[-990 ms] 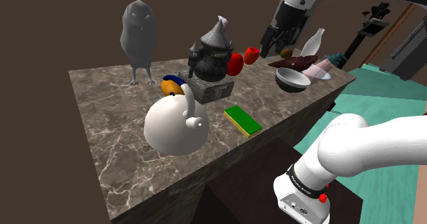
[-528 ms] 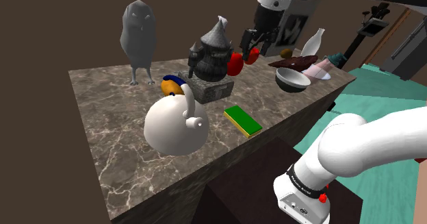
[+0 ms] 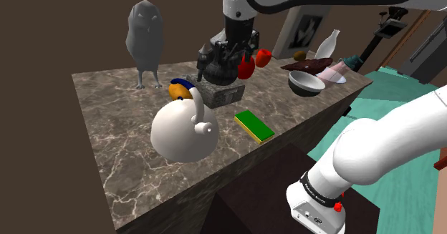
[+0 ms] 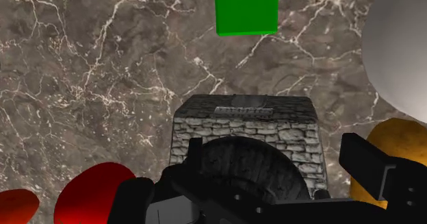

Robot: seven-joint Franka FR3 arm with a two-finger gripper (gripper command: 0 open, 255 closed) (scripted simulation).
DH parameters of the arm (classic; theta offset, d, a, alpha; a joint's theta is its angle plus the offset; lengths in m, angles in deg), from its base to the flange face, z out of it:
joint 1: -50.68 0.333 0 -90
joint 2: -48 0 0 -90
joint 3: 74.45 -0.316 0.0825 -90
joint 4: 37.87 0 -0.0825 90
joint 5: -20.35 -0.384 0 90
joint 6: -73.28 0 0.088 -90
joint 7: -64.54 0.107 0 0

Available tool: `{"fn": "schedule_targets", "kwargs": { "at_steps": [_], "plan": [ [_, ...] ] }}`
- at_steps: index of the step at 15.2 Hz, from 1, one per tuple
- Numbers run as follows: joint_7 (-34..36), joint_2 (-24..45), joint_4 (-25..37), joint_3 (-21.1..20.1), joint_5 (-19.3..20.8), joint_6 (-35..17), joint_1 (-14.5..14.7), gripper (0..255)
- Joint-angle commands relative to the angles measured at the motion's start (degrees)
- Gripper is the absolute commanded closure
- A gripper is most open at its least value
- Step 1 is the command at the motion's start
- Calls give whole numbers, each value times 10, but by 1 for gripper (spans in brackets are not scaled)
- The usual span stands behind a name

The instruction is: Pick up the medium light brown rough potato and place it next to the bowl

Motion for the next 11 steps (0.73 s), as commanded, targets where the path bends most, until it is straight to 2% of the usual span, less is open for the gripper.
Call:
{"fn": "schedule_targets", "kwargs": {
  "at_steps": [1,6,11],
  "plan": [
    [45,48,30,-30,18,5,1,0],
    [152,187,128,-87,82,42,15,0],
    [246,344,256,-112,160,105,61,0]
  ]
}}
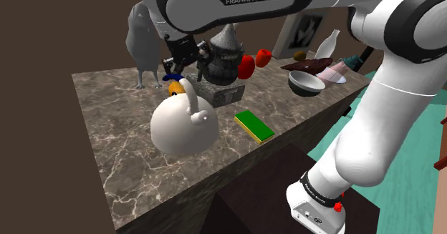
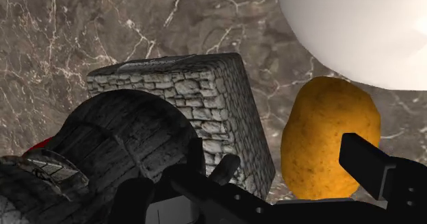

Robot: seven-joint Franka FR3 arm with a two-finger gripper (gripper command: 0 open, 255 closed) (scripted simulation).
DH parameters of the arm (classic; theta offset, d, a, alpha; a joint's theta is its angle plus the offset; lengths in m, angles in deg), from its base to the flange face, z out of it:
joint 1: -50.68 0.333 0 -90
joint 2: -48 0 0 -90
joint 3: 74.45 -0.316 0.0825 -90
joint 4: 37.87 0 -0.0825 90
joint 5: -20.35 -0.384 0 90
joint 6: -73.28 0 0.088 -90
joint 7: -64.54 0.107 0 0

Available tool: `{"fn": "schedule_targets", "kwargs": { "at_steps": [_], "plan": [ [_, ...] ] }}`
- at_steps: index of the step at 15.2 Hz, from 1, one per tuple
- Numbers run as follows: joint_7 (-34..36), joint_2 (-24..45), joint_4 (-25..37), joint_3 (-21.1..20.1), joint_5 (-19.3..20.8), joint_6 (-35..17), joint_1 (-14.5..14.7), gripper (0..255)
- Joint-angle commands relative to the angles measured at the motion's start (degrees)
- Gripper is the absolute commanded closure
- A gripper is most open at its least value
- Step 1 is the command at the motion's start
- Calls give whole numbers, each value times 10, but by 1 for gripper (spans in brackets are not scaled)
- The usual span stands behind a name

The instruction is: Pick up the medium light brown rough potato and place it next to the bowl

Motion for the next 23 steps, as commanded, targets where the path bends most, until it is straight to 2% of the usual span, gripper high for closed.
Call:
{"fn": "schedule_targets", "kwargs": {
  "at_steps": [1,4,5,12,20,21,23],
  "plan": [
    [34,71,50,-8,14,31,27,0],
    [69,170,149,-4,57,81,70,0],
    [68,171,150,-2,56,81,72,0],
    [74,148,67,0,53,18,45,0],
    [73,147,67,5,51,17,48,0],
    [73,153,76,5,53,22,51,255],
    [75,154,76,5,53,20,52,255]
  ]
}}
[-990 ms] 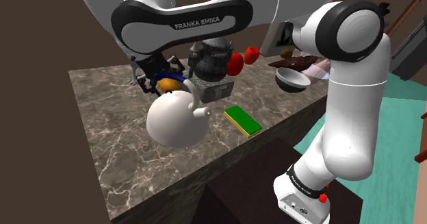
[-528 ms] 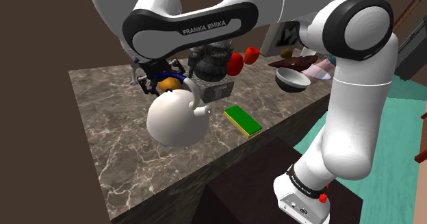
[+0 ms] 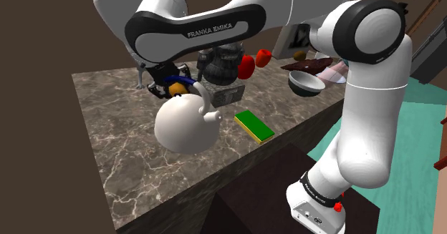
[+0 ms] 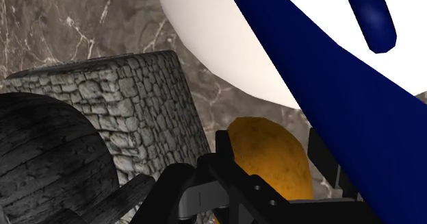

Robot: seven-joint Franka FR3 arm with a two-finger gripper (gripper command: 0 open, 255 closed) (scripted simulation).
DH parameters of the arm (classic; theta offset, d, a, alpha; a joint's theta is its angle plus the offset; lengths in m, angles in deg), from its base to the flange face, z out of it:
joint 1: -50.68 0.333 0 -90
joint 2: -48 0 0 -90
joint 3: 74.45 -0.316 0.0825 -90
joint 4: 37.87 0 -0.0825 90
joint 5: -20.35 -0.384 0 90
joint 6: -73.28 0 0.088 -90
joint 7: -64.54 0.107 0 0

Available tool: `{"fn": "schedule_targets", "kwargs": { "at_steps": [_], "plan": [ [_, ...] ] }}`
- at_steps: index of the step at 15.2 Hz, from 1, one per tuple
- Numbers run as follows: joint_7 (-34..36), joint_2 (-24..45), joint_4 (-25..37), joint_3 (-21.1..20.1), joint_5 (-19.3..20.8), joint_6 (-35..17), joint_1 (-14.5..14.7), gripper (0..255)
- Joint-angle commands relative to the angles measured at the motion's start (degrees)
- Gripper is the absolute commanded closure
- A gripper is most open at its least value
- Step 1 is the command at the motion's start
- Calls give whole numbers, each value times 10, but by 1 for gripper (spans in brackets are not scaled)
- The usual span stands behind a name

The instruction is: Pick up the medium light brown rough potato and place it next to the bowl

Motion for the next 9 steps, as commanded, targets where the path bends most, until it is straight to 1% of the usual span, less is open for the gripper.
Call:
{"fn": "schedule_targets", "kwargs": {
  "at_steps": [1,6,7,9],
  "plan": [
    [1,8,-4,1,-1,4,2,255],
    [8,7,-10,-2,-3,3,5,255],
    [-2,-1,-18,1,-3,-2,-4,255],
    [-7,-5,-9,0,-5,10,-3,255]
  ]
}}
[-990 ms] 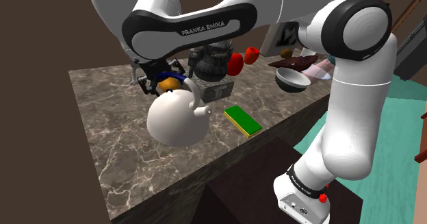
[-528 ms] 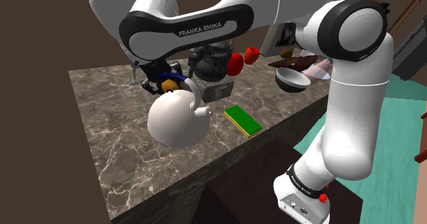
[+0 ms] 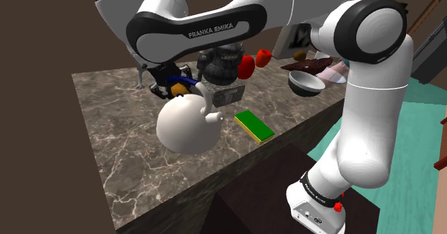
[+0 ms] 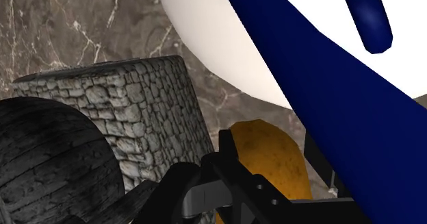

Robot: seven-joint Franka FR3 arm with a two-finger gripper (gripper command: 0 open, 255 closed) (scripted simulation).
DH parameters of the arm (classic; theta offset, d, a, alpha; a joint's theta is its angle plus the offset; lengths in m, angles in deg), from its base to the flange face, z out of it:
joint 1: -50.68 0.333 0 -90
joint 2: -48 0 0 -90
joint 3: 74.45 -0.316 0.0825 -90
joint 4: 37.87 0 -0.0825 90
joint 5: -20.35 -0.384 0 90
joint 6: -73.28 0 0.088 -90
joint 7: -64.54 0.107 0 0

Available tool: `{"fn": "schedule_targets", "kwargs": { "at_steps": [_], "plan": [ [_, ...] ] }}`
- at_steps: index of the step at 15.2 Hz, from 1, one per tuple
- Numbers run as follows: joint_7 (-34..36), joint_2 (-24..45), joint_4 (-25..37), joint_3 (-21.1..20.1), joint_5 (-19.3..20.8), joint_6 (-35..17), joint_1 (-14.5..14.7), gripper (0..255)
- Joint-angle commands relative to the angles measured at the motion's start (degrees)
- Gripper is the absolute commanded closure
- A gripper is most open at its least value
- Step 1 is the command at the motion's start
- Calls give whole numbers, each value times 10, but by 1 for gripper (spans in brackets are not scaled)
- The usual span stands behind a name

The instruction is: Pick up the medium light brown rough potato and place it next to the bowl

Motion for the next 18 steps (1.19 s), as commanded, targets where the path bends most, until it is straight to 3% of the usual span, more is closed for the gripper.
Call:
{"fn": "schedule_targets", "kwargs": {
  "at_steps": [1,12,13,15,16,18],
  "plan": [
    [-6,-3,3,-1,-2,11,-1,255],
    [-29,-16,53,-3,-6,67,5,255],
    [-29,-16,53,-3,-6,67,5,0],
    [-146,-50,7,-15,-102,-35,-84,0],
    [-193,-54,-4,-18,-139,-64,-114,0],
    [-192,-58,-23,-17,-140,-81,-117,0]
  ]
}}
